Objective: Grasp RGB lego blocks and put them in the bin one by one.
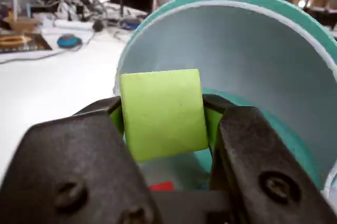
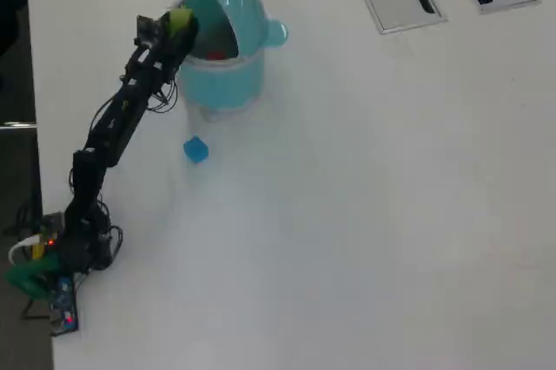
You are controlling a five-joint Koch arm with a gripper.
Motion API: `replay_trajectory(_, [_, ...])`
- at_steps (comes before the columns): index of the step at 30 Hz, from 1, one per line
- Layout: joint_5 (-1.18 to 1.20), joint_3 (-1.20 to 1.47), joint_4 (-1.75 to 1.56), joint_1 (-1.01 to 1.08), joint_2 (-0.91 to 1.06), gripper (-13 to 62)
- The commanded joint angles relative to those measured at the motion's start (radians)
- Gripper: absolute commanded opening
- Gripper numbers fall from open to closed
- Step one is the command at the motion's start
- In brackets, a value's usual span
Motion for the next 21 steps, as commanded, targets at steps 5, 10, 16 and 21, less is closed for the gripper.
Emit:
replay_trajectory(5, [-0.077, -0.100, -0.026, 0.012, 0.003, 17.5])
replay_trajectory(10, [-0.095, -0.097, -0.031, 0.000, 0.002, 22.2])
replay_trajectory(16, [-0.084, -0.198, 0.060, 0.014, -0.031, 30.1])
replay_trajectory(21, [0.124, -0.503, 0.494, 0.055, -0.095, 33.3])
